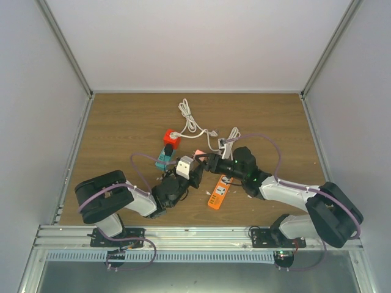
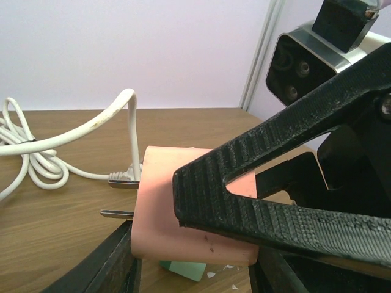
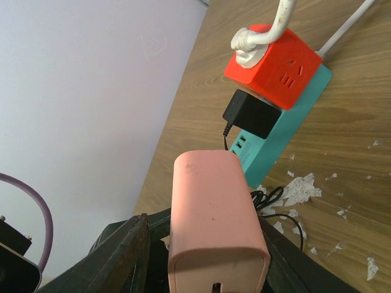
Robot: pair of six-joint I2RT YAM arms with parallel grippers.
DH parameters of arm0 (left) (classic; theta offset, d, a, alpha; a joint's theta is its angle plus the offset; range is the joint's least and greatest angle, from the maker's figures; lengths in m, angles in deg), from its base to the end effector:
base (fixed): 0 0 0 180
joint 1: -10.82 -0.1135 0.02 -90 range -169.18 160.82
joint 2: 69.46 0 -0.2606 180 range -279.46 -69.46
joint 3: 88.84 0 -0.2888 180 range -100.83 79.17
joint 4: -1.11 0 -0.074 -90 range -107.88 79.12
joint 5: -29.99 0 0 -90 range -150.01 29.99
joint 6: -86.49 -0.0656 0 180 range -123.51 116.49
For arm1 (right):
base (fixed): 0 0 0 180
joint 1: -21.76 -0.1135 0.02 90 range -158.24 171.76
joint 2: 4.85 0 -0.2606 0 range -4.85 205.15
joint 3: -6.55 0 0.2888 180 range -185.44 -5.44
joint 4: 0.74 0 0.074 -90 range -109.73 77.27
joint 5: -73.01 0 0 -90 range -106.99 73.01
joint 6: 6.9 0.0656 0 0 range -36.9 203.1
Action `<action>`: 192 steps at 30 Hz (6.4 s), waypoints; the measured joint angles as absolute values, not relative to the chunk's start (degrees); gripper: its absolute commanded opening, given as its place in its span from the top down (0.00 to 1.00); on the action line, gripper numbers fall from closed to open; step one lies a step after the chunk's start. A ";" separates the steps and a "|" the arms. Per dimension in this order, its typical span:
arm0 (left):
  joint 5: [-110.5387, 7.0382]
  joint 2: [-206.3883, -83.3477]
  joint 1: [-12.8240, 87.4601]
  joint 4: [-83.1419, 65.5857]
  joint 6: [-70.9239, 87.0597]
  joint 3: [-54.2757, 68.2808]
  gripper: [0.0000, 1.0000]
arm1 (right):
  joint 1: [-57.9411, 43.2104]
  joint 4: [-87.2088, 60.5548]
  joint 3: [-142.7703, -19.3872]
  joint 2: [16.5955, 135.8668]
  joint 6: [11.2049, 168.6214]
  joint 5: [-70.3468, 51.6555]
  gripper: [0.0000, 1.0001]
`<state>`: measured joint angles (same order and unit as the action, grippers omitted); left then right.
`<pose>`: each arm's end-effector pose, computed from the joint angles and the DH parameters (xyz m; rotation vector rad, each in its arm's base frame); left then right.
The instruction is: Insert the plug
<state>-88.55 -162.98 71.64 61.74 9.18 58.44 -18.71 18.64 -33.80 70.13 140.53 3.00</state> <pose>0.1778 -0.2541 0.1211 0.2745 1.5832 -0.6118 0.2296 0.2254 0.1654 0.0299 2.1080 1.4454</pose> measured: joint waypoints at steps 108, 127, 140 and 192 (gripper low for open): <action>-69.49 -173.23 84.12 76.54 -0.57 72.28 0.01 | -10.12 -79.14 -74.85 91.68 136.44 -6.33 0.99; -70.40 -172.16 84.14 75.88 -0.79 72.28 0.01 | -11.38 -75.32 -70.87 90.33 142.25 -7.77 0.99; -70.78 -170.43 84.14 75.33 -1.16 72.84 0.01 | -12.48 -78.42 -74.46 94.70 145.47 -9.96 1.00; -71.80 -171.85 84.14 74.96 -1.18 72.36 0.01 | -4.98 -68.41 -80.25 99.07 130.25 -25.96 1.00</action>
<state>-71.80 -171.85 84.14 74.96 -1.18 72.36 -4.98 -68.41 -80.25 99.07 130.25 -25.96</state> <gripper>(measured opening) 0.990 0.293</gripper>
